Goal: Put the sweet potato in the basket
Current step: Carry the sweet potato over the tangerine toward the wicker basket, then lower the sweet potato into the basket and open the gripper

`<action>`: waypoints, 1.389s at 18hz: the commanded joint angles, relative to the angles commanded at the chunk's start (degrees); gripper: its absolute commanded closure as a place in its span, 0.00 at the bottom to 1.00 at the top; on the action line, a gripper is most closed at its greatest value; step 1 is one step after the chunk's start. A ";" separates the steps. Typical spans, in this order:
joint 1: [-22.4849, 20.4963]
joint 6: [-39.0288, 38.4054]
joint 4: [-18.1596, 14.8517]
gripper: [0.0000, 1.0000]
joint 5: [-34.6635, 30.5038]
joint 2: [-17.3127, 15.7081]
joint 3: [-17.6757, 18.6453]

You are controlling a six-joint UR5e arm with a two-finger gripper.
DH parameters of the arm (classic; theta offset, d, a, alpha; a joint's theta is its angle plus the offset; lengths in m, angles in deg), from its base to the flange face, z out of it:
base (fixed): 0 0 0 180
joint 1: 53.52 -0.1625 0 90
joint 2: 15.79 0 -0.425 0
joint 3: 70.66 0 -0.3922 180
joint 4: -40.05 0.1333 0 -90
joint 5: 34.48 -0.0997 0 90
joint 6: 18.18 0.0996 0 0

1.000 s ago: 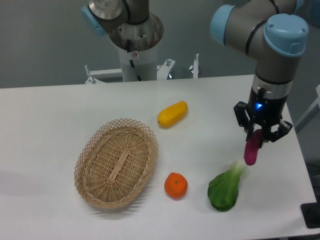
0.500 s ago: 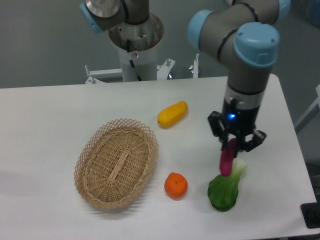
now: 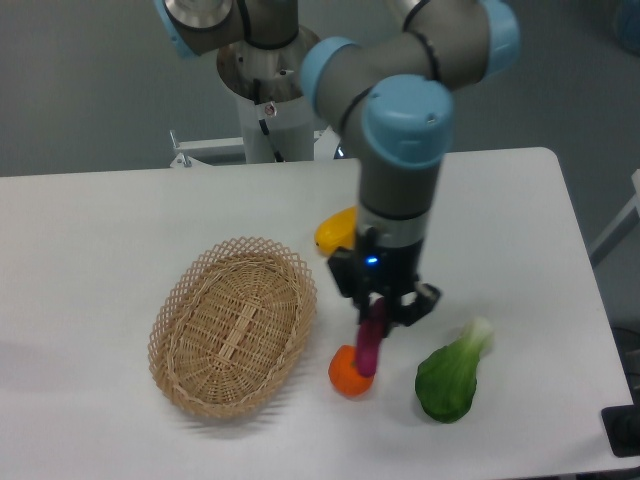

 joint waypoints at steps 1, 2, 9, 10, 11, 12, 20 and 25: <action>2.01 -1.49 3.16 0.77 -1.84 -0.26 3.06; 3.08 -2.11 5.45 0.77 -3.51 -0.61 5.44; 8.98 -2.12 14.70 0.77 -9.24 0.79 16.01; 9.50 -1.95 14.53 0.77 -9.24 1.31 16.36; 10.11 -1.77 14.61 0.77 -9.41 2.01 17.06; 10.38 -1.59 14.53 0.77 -9.50 2.37 17.33; 11.88 5.08 14.44 0.75 -9.59 3.43 20.06; 11.88 5.44 14.61 0.45 -9.59 3.43 19.97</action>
